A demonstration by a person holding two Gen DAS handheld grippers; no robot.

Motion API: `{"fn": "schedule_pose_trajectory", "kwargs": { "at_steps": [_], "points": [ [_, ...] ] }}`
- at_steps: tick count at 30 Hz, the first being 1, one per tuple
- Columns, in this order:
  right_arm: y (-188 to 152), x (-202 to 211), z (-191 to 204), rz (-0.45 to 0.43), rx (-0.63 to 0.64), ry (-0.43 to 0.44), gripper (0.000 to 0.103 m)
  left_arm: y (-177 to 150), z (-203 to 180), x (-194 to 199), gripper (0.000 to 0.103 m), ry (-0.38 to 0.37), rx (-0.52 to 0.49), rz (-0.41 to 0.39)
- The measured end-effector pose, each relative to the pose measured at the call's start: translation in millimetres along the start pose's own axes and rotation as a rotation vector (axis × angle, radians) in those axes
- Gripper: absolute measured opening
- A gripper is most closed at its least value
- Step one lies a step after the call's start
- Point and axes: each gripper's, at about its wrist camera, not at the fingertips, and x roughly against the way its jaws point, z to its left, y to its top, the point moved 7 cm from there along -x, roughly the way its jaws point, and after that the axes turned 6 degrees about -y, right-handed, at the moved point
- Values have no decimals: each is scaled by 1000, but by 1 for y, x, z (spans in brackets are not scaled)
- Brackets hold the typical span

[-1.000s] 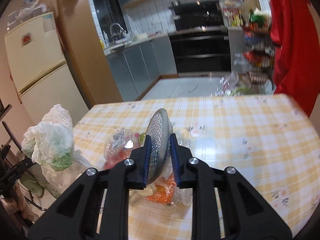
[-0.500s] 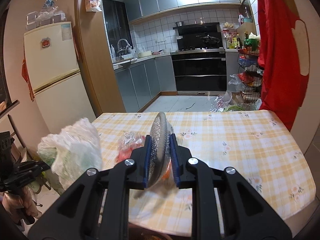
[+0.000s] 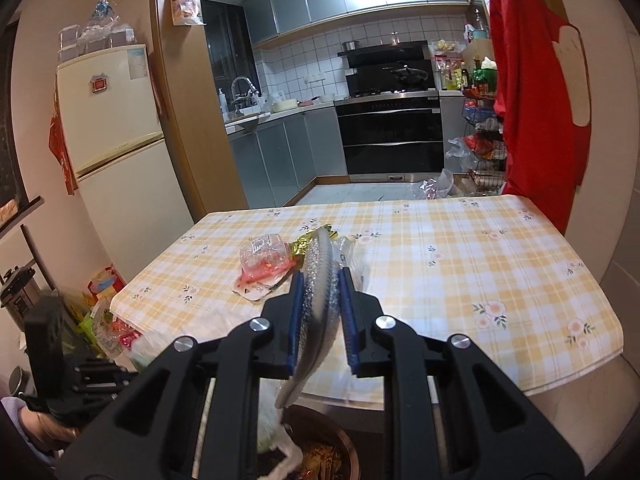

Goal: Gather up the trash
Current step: 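Drop the white bag into the bin while the right tool grasps the grey mesh pad, then lower the grey mesh pad over the bin and open the right tool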

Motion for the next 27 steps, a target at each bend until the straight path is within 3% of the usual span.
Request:
{"fn": "schedule_pose_trajectory", "kwargs": {
  "at_steps": [4,6,8,10,13,17,27],
  "points": [
    [-2,3,-1,0,-6,3,21,-13,-5,-13,8,-28,-17,53],
    [-3,4,1,3,-1,5,21,-17,-6,-17,20,-44,-21,74],
    [-3,4,3,7,4,5,21,-19,-8,-17,57,-67,-14,73],
    [-3,4,5,11,6,7,21,-17,-9,-14,66,-68,-18,53],
    [-5,3,8,21,8,13,21,-13,-7,-11,72,-60,-15,41],
    [-8,0,17,40,22,25,21,-3,2,2,88,-28,13,-11],
    [-43,-21,47,179,101,63,21,21,39,38,96,77,98,-117]
  ]
}}
